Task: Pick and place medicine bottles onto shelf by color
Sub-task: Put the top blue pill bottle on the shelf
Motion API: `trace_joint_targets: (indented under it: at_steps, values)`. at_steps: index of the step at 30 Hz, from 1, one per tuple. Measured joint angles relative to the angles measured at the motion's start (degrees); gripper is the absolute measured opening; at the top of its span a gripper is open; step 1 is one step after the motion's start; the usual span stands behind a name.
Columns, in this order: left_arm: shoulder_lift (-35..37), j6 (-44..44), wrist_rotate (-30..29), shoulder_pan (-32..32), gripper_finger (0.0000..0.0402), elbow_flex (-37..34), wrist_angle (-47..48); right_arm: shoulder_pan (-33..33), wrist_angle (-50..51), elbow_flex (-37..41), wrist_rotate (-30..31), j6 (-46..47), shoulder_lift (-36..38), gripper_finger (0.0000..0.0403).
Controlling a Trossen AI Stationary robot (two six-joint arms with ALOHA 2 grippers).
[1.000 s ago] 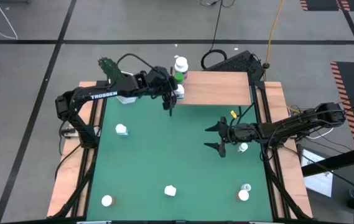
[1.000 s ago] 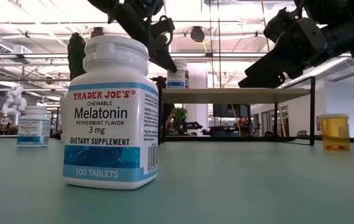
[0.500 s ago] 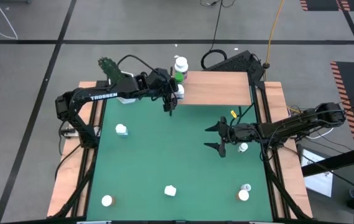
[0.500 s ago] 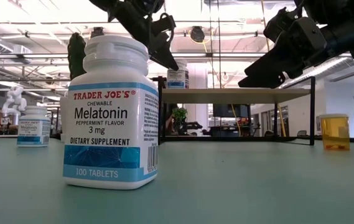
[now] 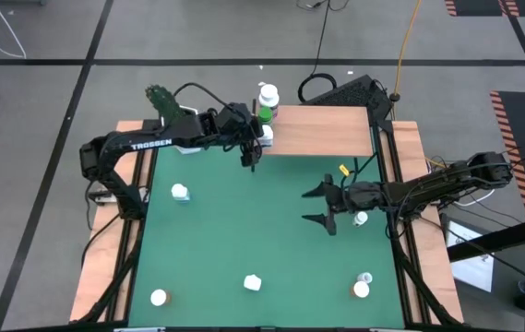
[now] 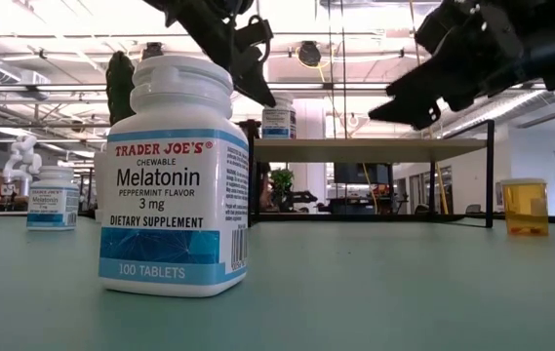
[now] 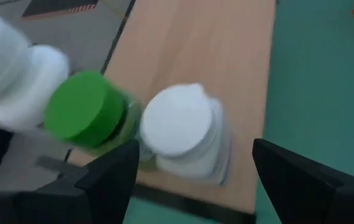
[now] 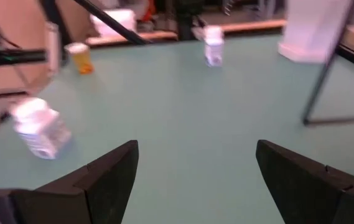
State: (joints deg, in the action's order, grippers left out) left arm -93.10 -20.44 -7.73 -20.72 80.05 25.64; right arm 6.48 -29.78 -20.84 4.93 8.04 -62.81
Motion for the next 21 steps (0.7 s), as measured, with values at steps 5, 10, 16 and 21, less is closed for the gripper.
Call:
trace_joint_targets:
  at_steps: [5, 10, 16, 21]
  values:
    - [3.9, 2.9, -7.2, 1.9, 0.0317, 0.0, 3.3, 0.0, -1.8, 0.0, -2.0, -1.7, 0.0, 0.0318]
    - [9.4, 8.4, -9.1, 4.7, 0.0317, 0.1, 5.7, 0.0, -1.9, 0.0, -2.2, -4.3, 0.0, 0.0318]
    - [15.6, 18.6, -11.0, 8.9, 0.0317, 0.1, 16.8, 0.1, -2.6, 0.0, -7.2, -8.0, 0.0, 0.0318]
    - [18.0, 28.5, -16.5, 14.4, 0.0317, -3.7, 25.2, -0.8, -3.6, 0.0, -6.4, -13.3, 0.0, 0.0318]
